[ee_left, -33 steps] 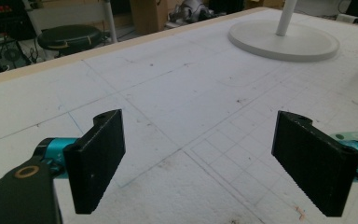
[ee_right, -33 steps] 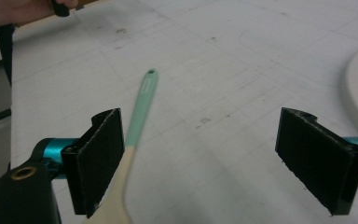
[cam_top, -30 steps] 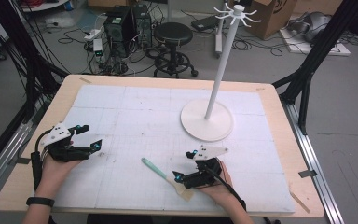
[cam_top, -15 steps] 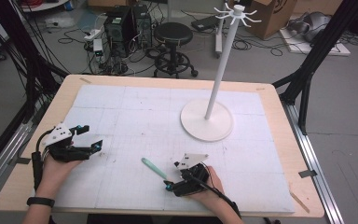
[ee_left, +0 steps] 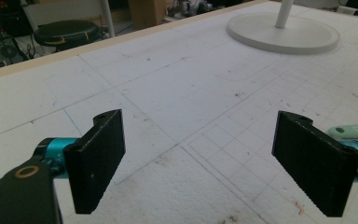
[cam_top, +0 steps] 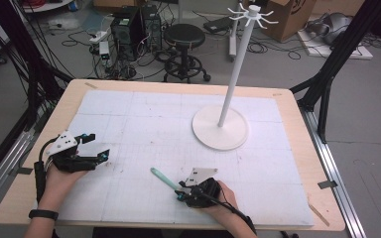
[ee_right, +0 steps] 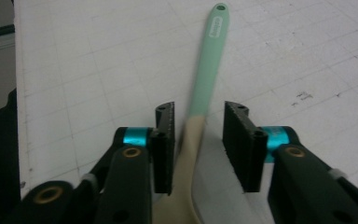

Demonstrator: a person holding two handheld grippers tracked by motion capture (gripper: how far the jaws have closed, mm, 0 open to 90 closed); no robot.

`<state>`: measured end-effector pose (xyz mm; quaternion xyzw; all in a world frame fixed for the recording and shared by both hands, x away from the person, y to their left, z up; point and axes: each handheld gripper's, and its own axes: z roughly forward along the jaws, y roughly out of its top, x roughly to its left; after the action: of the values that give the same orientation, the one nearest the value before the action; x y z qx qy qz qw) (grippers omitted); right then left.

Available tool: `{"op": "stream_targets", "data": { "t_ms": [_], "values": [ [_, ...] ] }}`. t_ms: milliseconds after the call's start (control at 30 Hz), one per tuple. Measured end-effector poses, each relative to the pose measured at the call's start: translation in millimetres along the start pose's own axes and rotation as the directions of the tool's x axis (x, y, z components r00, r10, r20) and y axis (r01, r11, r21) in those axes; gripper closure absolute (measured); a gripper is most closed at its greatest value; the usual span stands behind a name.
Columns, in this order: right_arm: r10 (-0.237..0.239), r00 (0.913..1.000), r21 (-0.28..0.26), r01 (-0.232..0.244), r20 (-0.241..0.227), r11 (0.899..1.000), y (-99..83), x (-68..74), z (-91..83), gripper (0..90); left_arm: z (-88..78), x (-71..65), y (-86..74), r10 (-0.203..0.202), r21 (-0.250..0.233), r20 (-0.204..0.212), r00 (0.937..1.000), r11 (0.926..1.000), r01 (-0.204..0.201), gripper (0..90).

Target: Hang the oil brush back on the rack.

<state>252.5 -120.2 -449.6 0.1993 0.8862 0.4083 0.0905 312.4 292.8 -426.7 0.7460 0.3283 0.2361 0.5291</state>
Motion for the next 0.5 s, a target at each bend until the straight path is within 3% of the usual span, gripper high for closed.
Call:
{"op": "stream_targets", "data": {
  "t_ms": [133, 300, 500],
  "values": [
    [-0.008, 0.9999, 0.0, 0.008, -0.011, 1.0, -0.4, 2.4, -0.2, 78.7, 0.0, -0.2, 0.0, 0.0, 0.002, -0.001, 1.0, 1.0, 0.0, 17.7],
    [0.041, 0.9991, 0.008, -0.041, -0.013, 0.999, 0.8, 1.1, -0.2, 80.6, -0.1, -0.8, 0.1, -0.001, -0.001, -0.002, 1.0, 1.0, 0.001, 17.7],
    [0.054, 0.9985, 0.03, -0.054, -0.009, 0.998, 3.3, 1.2, -0.5, 82.0, 0.1, -1.0, -0.7, 0.001, 0.004, -0.002, 1.0, 1.0, -0.001, 17.7]
  ]
}}
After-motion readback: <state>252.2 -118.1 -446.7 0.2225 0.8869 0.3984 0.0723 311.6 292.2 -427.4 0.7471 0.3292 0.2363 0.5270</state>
